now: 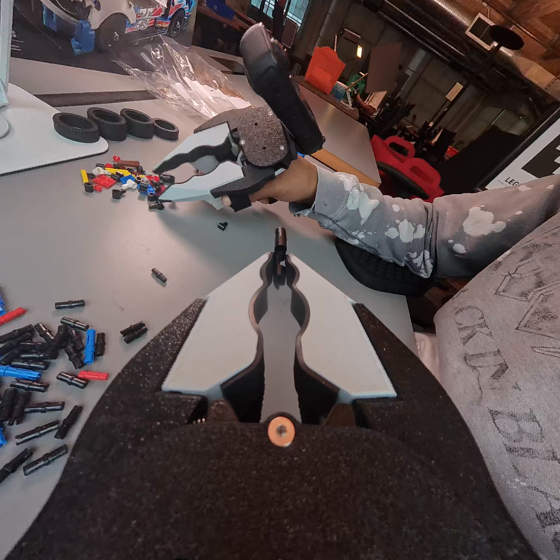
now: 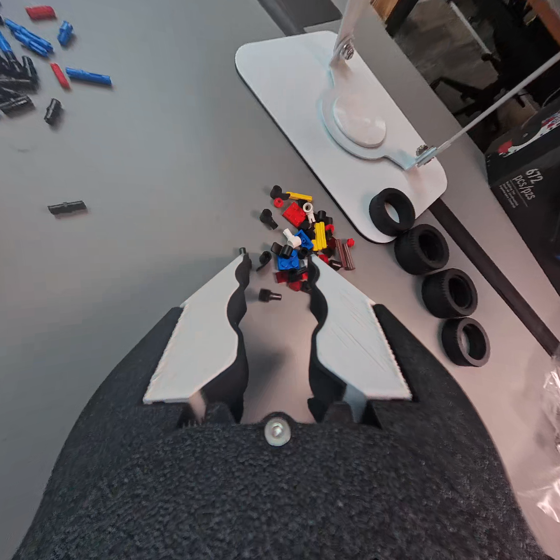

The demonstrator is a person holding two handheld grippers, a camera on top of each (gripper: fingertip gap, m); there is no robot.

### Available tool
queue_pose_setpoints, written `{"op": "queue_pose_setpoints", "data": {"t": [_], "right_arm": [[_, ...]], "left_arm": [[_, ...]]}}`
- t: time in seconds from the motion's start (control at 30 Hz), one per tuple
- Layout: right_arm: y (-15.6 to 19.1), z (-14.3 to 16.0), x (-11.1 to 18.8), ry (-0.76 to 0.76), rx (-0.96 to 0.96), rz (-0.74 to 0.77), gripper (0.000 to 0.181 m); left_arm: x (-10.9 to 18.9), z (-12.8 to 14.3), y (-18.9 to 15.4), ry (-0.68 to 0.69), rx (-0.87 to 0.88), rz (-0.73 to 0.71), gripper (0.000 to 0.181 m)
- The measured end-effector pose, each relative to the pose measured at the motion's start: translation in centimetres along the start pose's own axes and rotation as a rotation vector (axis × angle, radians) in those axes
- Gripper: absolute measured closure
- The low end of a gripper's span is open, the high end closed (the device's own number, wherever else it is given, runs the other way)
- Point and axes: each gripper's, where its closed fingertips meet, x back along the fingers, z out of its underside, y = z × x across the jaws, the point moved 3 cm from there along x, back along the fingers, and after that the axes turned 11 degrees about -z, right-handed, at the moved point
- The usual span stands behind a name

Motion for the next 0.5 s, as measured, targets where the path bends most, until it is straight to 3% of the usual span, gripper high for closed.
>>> {"op": "queue_pose_setpoints", "data": {"t": [0.07,0.1,0.2,0.27,0.37,0.5], "right_arm": [[0.5,-1.9,1.6,-0.138,0.004,-0.051,0.140],[1.8,-3.4,2.8,-0.254,-0.011,-0.165,0.144],[8.5,-7.2,8.0,-0.554,-0.060,-0.734,0.154],[12.2,-7.8,10.4,-0.588,-0.039,-0.999,0.154],[15.1,-6.9,9.7,-0.477,0.109,-1.010,0.157],[16.0,-6.8,9.2,-0.470,0.124,-1.027,0.174]], "left_arm": [[0.0,0.0,0.0,0.005,-0.010,-0.004,0.176],[0.0,0.0,-0.1,0.005,-0.018,-0.003,0.176],[0.0,0.2,-0.5,0.019,-0.066,0.005,0.176],[-0.2,0.4,-1.0,0.034,-0.098,0.021,0.176],[-0.4,0.7,-1.8,0.050,-0.133,0.041,0.176],[-0.5,1.1,-2.3,0.072,-0.154,0.058,0.177]]}}
